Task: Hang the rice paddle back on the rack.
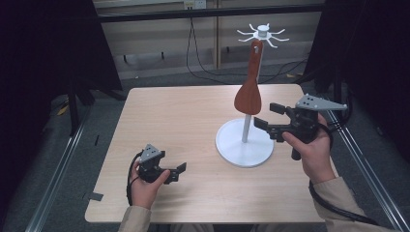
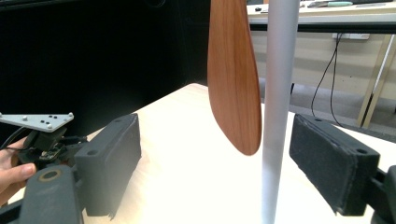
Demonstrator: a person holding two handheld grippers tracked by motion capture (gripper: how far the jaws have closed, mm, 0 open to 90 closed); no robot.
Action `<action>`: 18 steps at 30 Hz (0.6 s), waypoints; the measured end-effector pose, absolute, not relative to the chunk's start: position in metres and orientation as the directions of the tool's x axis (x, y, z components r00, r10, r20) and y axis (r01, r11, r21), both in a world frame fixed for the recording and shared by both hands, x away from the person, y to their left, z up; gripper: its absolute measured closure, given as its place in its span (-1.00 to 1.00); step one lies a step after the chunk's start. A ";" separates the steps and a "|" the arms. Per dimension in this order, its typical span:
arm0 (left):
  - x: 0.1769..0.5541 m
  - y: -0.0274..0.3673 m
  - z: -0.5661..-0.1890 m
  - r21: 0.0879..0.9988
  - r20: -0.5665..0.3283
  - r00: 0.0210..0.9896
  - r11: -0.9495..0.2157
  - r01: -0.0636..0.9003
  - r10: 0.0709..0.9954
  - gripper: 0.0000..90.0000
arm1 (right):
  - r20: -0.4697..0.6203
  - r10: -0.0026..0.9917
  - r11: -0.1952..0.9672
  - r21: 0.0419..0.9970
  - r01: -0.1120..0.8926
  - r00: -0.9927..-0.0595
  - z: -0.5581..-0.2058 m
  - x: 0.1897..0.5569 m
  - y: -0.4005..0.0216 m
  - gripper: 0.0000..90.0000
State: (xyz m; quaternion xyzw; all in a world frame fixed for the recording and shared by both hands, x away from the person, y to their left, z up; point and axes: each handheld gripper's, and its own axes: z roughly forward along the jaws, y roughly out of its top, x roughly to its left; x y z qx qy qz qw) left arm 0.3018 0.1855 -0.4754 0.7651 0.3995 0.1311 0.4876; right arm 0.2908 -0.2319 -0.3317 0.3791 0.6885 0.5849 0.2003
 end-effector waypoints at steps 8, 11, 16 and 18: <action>0.301 0.184 -0.474 0.860 -0.193 0.649 -0.191 0.473 0.736 -0.97 | 0.170 0.758 0.037 0.953 0.301 -0.629 -0.345 0.285 -0.238 -0.64; 0.301 0.185 -0.474 0.857 -0.184 0.652 -0.205 0.473 0.735 -0.97 | 0.170 0.755 0.038 0.953 0.302 -0.633 -0.348 0.283 -0.239 -0.65; 0.301 0.184 -0.476 0.855 -0.190 0.653 -0.203 0.477 0.733 -0.97 | 0.162 0.757 0.054 0.950 0.309 -0.633 -0.357 0.278 -0.241 -0.65; 0.301 0.184 -0.475 0.855 -0.190 0.654 -0.204 0.477 0.732 -0.97 | 0.158 0.757 0.064 0.948 0.313 -0.633 -0.363 0.275 -0.242 -0.65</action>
